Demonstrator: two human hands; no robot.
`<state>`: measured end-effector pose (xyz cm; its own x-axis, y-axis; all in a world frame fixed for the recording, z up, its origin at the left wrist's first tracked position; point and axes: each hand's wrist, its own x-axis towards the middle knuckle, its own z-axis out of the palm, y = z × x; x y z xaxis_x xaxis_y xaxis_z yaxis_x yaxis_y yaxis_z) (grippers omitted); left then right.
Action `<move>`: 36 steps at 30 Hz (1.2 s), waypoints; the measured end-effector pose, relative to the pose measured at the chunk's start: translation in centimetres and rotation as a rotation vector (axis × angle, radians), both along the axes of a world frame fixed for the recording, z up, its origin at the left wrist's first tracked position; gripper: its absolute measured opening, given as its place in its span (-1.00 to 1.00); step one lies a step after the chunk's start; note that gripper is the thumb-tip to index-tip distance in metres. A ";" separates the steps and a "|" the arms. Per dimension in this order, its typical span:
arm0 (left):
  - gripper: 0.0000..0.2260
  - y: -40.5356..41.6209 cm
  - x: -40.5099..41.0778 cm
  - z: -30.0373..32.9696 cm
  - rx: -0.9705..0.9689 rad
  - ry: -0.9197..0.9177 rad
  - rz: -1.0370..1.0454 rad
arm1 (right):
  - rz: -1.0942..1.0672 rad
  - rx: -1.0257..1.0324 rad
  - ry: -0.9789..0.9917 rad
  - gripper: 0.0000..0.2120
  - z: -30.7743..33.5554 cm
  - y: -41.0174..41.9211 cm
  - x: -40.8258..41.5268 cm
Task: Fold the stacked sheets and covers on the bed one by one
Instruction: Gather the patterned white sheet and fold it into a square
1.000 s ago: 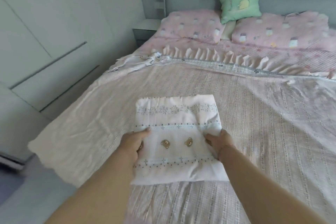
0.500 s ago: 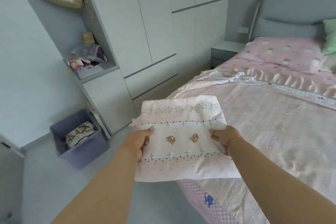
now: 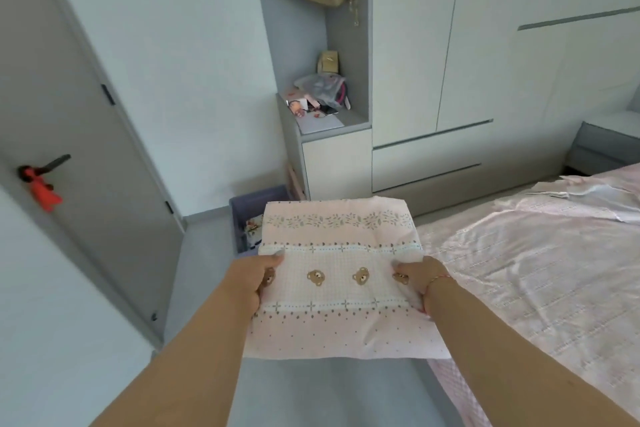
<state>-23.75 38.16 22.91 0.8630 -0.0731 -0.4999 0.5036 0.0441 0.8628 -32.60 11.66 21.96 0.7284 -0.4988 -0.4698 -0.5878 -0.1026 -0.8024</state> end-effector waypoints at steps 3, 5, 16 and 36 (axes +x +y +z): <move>-0.82 2.5 4.0 -1.2 0.030 0.002 0.078 | 0.053 0.009 -0.007 -0.54 -0.8 1.6 5.8; -0.73 3.9 7.6 -2.3 0.041 0.010 0.122 | 0.108 -0.004 0.008 -0.51 -1.6 2.5 10.1; -0.50 7.1 29.4 -7.2 0.057 0.131 0.203 | 0.271 -0.031 0.061 -0.62 -4.0 3.5 34.0; -0.83 10.9 65.5 -9.1 0.043 0.193 0.263 | 0.230 -0.020 0.124 -0.56 -10.0 9.8 71.7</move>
